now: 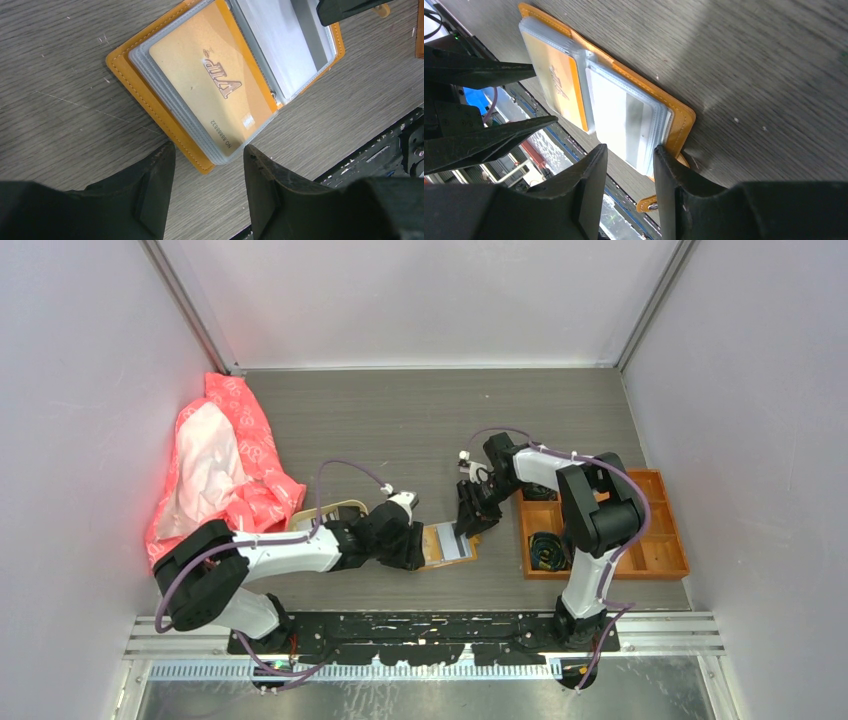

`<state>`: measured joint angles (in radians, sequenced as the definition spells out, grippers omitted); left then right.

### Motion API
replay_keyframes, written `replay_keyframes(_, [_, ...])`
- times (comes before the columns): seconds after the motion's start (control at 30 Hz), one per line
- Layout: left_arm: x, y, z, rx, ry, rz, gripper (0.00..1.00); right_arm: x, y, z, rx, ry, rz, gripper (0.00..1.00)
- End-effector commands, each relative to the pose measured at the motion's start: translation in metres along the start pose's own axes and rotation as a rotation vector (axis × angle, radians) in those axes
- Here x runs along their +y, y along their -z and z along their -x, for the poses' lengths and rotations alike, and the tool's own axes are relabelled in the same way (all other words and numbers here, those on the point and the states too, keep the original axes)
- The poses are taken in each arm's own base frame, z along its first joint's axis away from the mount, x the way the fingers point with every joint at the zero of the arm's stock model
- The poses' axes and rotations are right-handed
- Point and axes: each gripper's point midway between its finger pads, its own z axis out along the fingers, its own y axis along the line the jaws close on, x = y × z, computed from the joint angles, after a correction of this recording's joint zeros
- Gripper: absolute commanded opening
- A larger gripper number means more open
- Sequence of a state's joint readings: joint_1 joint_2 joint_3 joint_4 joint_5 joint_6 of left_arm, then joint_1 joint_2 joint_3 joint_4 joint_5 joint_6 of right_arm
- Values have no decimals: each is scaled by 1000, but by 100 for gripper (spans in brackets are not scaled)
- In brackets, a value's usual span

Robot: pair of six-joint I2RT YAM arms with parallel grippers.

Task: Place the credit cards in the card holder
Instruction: Insert the credit card into the card holder.

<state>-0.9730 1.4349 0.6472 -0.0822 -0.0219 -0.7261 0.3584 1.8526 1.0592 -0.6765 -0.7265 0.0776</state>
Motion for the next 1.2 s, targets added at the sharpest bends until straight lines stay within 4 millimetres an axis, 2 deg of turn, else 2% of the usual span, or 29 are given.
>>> replay_keyframes(0.0, [-16, 0, 17, -36, 2, -46, 53, 7, 1, 8, -4, 9, 19, 45])
replay_keyframes(0.63, [-18, -3, 20, -36, -1, -48, 51, 43, 12, 10, -16, -2, 229, 36])
replay_keyframes(0.87, [-18, -1, 20, -37, -2, -50, 51, 59, 16, 9, -11, -4, 328, 36])
replay_keyframes(1.17, [-20, 7, 24, -66, -1, -68, 51, 64, 12, 8, 5, -30, 380, 40])
